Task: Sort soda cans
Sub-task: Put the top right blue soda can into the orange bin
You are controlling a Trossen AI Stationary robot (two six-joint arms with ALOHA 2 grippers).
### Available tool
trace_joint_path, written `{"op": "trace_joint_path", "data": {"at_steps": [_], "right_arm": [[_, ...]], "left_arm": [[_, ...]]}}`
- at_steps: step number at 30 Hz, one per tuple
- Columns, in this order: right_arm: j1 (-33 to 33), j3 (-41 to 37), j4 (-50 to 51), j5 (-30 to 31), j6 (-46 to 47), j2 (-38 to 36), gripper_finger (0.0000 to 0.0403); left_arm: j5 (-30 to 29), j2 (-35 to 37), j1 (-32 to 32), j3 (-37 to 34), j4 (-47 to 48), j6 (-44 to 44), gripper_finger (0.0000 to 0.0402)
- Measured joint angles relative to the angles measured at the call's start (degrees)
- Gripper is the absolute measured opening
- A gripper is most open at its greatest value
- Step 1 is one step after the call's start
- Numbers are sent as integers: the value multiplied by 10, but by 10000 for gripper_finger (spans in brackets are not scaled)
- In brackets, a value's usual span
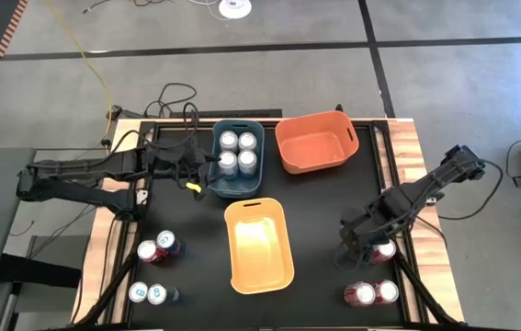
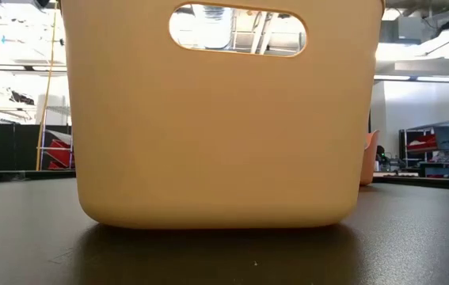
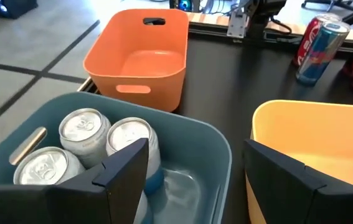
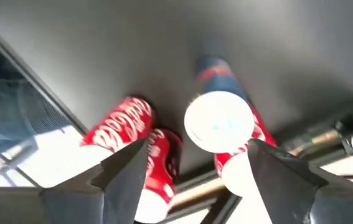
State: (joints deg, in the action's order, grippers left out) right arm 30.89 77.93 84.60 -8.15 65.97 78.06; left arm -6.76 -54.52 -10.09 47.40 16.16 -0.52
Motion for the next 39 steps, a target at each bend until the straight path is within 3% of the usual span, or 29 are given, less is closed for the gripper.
{"op": "trace_joint_path", "data": {"at_steps": [5,13,20,26,39], "right_arm": [[0,-5,-27,8,-17,0,296],[4,-5,-15,83,-12,0,296],[31,-54,-15,79,5,0,296],[56,-87,-94,79,20,0,296],[63,-119,-88,81,32,2,321]], "left_arm": [[0,0,0,0,11,-19,253],[0,0,0,0,15,-32,253],[0,0,0,-1,15,-33,253],[1,-3,1,-10,5,-34,253],[1,-57,1,-10,-6,-45,253]]}}
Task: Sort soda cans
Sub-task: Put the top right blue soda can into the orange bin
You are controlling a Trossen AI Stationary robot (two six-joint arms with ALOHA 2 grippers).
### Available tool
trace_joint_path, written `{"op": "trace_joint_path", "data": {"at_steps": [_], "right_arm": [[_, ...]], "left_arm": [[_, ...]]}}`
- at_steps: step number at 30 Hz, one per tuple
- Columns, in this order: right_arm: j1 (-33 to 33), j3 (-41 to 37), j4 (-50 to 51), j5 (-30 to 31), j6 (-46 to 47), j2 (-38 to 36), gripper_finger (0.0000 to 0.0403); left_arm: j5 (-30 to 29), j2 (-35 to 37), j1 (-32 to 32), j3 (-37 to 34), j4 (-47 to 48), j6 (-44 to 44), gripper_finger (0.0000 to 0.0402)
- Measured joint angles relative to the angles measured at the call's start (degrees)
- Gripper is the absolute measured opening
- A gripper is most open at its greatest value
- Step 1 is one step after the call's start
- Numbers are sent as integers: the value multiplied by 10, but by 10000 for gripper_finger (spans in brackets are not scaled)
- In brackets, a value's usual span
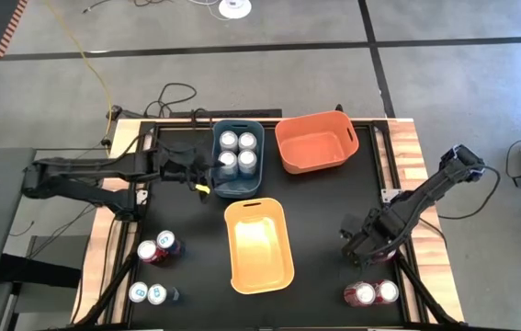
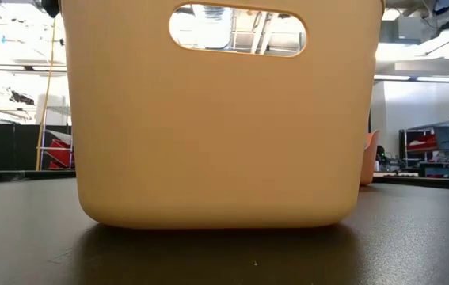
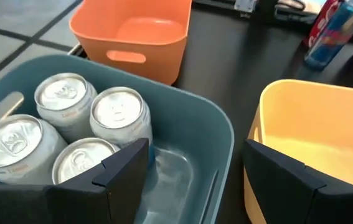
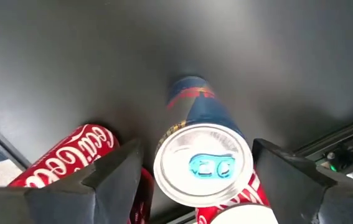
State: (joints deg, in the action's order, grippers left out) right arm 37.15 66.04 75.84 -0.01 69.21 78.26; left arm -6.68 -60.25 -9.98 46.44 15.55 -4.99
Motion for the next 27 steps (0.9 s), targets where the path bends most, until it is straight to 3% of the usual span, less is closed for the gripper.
{"op": "trace_joint_path", "data": {"at_steps": [13,21,27], "right_arm": [[11,-49,-24,0,27,19,318],[-3,-50,-26,0,30,16,231],[-62,-17,-24,0,-34,17,229]], "left_arm": [[0,-11,0,0,-14,11,253],[0,24,0,7,-5,23,244],[-1,69,0,7,31,24,238]]}}
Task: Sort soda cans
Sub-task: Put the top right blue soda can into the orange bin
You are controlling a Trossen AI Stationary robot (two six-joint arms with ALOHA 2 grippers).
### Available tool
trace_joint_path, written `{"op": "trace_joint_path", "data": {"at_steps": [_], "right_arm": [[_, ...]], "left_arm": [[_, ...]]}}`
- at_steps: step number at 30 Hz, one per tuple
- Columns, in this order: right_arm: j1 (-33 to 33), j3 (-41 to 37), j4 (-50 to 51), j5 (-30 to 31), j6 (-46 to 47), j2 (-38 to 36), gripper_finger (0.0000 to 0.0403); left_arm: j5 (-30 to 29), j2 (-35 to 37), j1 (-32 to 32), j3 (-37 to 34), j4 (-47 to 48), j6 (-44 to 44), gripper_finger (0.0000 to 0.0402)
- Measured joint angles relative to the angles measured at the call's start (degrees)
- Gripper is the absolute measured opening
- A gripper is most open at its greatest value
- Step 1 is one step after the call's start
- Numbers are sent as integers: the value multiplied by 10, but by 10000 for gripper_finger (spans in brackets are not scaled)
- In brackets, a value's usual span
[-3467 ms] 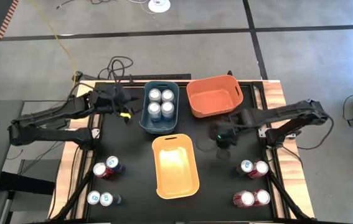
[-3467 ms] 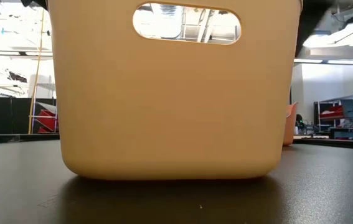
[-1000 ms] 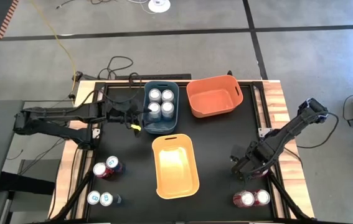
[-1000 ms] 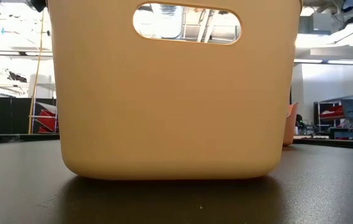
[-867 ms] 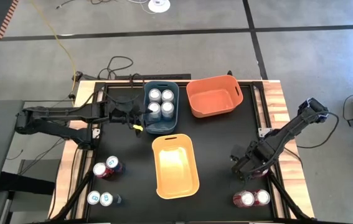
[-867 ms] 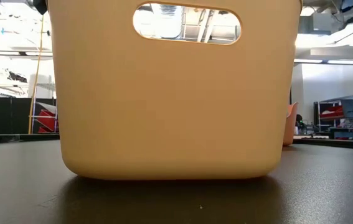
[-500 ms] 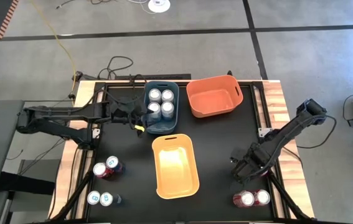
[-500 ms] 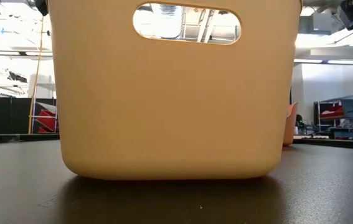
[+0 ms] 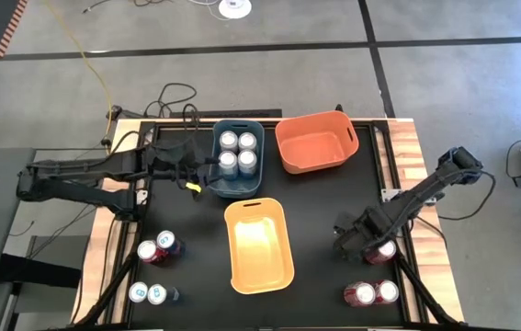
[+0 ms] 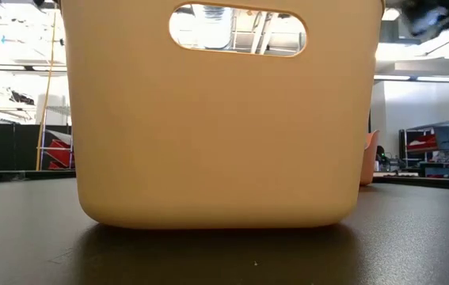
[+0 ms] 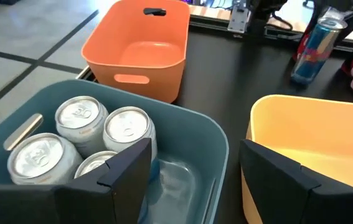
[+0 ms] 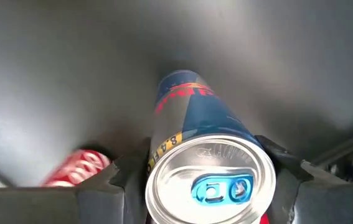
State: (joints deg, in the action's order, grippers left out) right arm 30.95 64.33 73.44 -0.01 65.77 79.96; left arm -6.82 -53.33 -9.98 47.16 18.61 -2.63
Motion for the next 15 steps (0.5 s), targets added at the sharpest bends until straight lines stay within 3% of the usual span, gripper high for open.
{"op": "trace_joint_path", "data": {"at_steps": [15], "right_arm": [[-341,284,116,97,-340,0,229]], "left_arm": [[-27,51,0,0,79,-1,237]]}}
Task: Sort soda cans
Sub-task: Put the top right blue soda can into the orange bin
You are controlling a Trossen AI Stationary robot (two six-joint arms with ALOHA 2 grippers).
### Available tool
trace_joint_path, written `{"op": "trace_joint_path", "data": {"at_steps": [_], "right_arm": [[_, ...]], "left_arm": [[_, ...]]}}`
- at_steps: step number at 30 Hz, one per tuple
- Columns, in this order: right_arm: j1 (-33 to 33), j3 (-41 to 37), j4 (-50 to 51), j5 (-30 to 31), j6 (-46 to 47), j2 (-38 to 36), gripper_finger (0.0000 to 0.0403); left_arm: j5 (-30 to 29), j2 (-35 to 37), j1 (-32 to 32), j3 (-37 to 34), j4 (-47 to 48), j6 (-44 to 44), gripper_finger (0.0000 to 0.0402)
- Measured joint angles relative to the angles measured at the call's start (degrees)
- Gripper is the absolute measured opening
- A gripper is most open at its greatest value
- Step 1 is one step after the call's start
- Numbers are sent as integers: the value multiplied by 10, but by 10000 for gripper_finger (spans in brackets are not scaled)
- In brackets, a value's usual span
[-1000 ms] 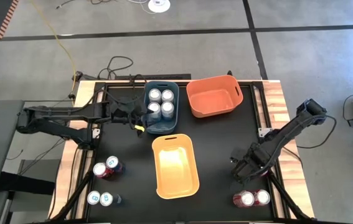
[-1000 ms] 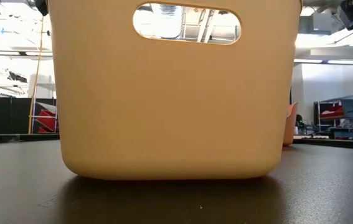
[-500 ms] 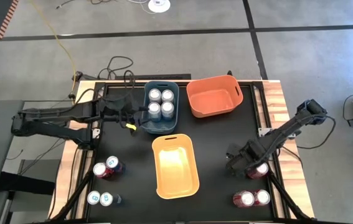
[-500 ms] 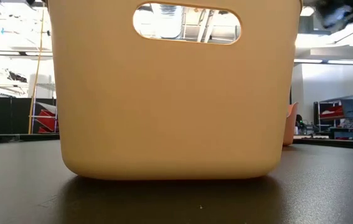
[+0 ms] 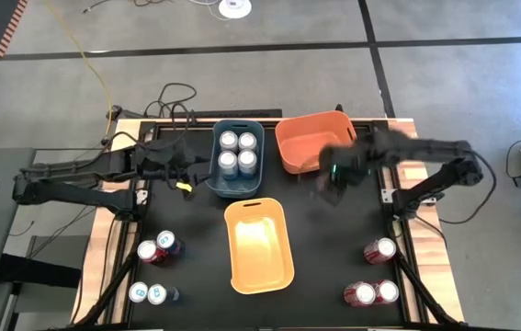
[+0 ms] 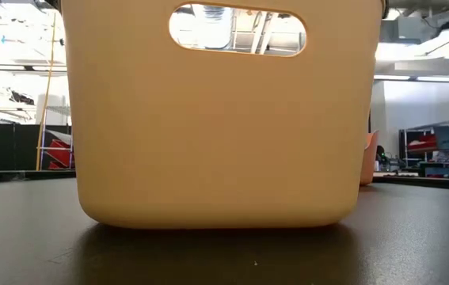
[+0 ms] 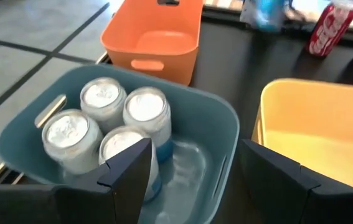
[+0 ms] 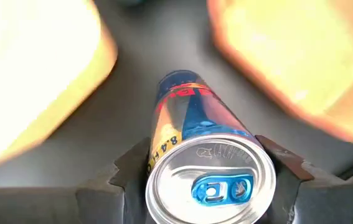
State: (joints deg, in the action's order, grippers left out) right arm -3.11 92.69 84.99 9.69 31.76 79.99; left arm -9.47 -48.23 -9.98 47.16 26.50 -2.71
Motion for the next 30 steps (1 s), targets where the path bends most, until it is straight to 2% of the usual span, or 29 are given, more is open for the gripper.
{"op": "trace_joint_path", "data": {"at_steps": [6,12,14,22,30], "right_arm": [[-161,52,-3,16,-108,58,229],[-248,63,-73,-16,-198,162,229],[-265,74,-94,-34,-219,198,229],[-306,139,-104,-38,-263,327,231],[-312,208,-105,-41,-297,407,239]], "left_arm": [[-22,3,0,0,50,1,237],[-34,3,0,0,107,-4,237],[-39,3,0,0,118,-5,237],[-46,3,0,0,152,-9,237],[-49,3,0,0,152,15,237]]}}
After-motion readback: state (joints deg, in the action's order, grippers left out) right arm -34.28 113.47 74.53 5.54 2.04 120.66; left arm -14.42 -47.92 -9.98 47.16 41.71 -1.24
